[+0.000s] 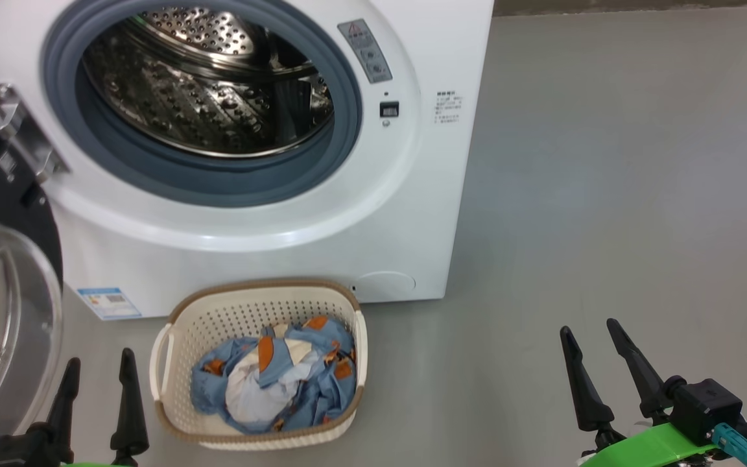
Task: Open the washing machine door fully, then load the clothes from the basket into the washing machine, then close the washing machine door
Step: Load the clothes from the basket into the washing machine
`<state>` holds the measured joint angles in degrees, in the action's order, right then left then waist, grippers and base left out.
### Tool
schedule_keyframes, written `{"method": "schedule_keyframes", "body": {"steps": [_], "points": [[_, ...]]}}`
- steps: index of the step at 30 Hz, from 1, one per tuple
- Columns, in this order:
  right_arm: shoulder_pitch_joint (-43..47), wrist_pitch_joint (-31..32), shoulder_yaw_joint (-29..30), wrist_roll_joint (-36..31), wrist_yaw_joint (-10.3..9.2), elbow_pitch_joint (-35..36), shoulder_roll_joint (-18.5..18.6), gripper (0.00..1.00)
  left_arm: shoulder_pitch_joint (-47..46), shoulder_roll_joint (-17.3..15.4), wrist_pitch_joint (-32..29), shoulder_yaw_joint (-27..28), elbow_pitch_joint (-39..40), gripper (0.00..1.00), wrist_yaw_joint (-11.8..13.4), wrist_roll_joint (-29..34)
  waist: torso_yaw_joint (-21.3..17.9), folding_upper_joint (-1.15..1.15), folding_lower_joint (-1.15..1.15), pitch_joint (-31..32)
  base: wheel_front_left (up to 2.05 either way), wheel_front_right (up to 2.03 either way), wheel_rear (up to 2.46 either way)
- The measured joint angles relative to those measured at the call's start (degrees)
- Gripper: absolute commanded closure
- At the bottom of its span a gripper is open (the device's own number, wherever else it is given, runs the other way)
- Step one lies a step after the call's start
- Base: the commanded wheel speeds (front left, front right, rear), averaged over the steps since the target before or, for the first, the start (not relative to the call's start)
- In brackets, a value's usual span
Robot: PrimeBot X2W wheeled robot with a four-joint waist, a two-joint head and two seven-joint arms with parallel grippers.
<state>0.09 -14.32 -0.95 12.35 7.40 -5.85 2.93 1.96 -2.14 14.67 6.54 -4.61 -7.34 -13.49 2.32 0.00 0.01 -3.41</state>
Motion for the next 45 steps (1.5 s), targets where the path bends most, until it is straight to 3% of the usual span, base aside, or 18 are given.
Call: {"method": "schedule_keyframes", "body": {"steps": [11, 33, 45], "points": [[-0.05, 0.0, -0.12, 0.33, 0.0, -0.59, 0.0, 0.0, -0.18, 0.02, 0.0, -0.02, -0.13, 0.0, 0.0, -0.01, 0.15, 0.0, 0.0, -0.63, 0.86, -0.86, 0.0], [-0.06, 0.0, -0.54, 0.35, 0.0, -1.58, 0.0, 0.0, 0.18, 0.01, -0.01, -1.62, -0.68, 0.0, 0.0, -0.04, -0.3, 0.0, -0.01, 0.18, 0.0, 0.0, 0.0], [-0.35, 0.0, -2.12, 0.86, 0.0, -2.96, 0.02, 0.0, -0.23, 0.01, -0.03, -3.53, -2.8, 0.0, 0.0, -0.59, -0.48, 0.0, -0.01, -2.82, 0.0, 0.0, 0.0]]}}
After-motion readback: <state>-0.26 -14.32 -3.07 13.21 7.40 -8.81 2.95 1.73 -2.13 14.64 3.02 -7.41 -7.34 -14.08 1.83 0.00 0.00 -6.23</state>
